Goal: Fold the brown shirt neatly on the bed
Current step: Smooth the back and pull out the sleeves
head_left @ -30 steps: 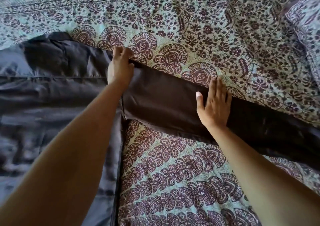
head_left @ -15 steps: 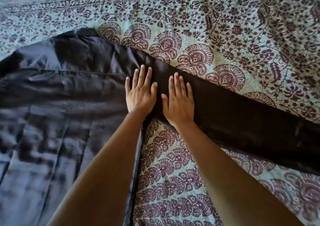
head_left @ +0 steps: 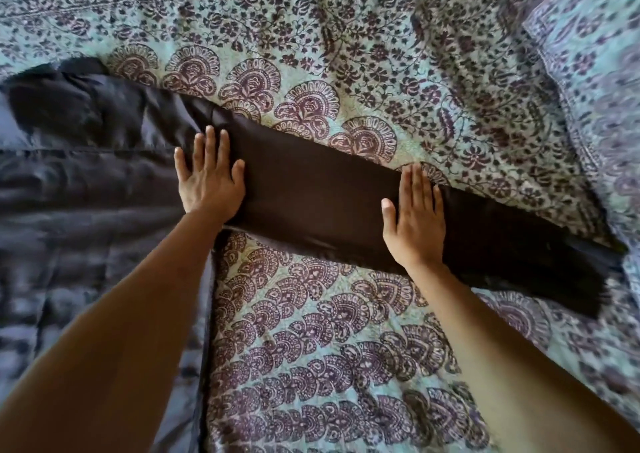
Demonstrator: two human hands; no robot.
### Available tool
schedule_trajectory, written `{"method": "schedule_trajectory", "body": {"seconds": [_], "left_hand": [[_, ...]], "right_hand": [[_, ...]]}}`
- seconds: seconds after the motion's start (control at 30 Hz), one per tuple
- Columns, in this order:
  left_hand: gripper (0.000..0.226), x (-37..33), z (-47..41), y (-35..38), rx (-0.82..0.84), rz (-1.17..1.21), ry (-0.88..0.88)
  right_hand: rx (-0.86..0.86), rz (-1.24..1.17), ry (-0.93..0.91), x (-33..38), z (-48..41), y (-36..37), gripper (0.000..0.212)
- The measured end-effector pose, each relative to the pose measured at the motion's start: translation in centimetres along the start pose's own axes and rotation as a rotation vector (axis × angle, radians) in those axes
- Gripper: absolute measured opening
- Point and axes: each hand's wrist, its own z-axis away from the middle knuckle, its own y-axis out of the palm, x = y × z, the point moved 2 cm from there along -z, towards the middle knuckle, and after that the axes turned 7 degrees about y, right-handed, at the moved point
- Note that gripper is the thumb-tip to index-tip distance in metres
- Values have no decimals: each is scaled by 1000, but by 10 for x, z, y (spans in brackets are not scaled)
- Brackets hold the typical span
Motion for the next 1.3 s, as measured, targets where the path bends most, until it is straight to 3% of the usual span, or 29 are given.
{"method": "schedule_trajectory", "body": {"seconds": [0.13, 0.27, 0.47, 0.67, 0.83, 1.07, 1.2, 1.23, 1.3], "left_hand": [[60, -99, 34, 0, -10, 126, 195], [63, -155, 58, 21, 11, 171, 144], [63, -157, 57, 29, -30, 141, 136], [62, -159, 57, 27, -29, 130, 130], [58, -170, 58, 24, -24, 124, 98], [56, -170, 59, 28, -61, 135, 79], [56, -171, 59, 29, -81, 134, 73], [56, -170, 58, 30, -80, 135, 74], [57, -171, 59, 30, -84, 134, 79]], "right_hand": [[22, -17, 3, -2, -2, -1, 65], [63, -16, -16, -9, 4, -3, 64], [76, 32, 56, -93, 18, -18, 63], [9, 27, 410, -165, 22, -40, 64], [88, -18, 125, -114, 33, -31, 67], [76, 52, 234, -173, 46, -31, 64], [22, 38, 523, -181, 47, -43, 65], [-5, 30, 504, -173, 45, -45, 65], [-20, 2, 286, -144, 41, -42, 64]]}}
